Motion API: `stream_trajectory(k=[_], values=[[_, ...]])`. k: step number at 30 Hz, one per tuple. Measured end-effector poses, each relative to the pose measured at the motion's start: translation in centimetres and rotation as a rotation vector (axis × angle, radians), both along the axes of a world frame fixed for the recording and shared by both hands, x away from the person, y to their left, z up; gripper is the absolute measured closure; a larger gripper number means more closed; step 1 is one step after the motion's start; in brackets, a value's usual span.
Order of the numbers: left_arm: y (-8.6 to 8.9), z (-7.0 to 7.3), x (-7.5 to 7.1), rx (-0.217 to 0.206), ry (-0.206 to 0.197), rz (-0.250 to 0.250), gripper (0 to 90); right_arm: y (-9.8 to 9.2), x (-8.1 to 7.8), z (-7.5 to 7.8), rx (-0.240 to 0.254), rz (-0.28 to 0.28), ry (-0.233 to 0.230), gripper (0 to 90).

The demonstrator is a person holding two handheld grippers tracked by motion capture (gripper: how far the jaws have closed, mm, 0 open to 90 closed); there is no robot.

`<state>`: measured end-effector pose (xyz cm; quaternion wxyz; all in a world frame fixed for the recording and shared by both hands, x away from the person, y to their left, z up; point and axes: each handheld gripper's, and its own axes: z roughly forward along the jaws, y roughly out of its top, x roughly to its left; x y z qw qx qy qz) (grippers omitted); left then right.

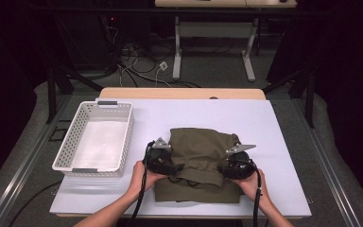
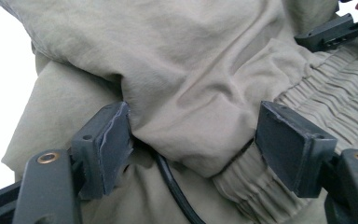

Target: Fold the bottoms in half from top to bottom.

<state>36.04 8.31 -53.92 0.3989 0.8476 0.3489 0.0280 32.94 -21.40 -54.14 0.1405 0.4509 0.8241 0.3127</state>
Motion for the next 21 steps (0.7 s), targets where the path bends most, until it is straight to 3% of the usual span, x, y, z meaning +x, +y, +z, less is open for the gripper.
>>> stream_trajectory(k=[4,7,10,13,17,21], values=[[-0.4,-1.0,0.6,-0.054,0.047,-0.018,38.6,0.1,0.2,-0.1,-0.007,0.011,-0.004,62.6],[-0.6,-1.5,0.7,-0.094,0.049,-0.027,50.3,0.1,0.2,-0.2,-0.007,0.017,-0.007,66.4],[-0.8,-1.5,0.7,-0.099,0.029,-0.054,61.3,0.2,0.2,-0.4,-0.010,0.028,-0.024,75.0],[-1.0,-1.1,0.4,-0.074,-0.009,-0.065,72.0,0.3,0.1,-0.3,-0.012,0.037,-0.049,83.9],[-1.2,-0.4,-0.1,-0.044,-0.069,-0.063,76.2,0.4,-0.3,0.3,-0.015,0.035,-0.066,86.6],[-1.1,0.0,-0.4,-0.043,-0.105,-0.050,74.7,0.4,-0.8,1.0,-0.005,0.037,-0.091,87.4]])
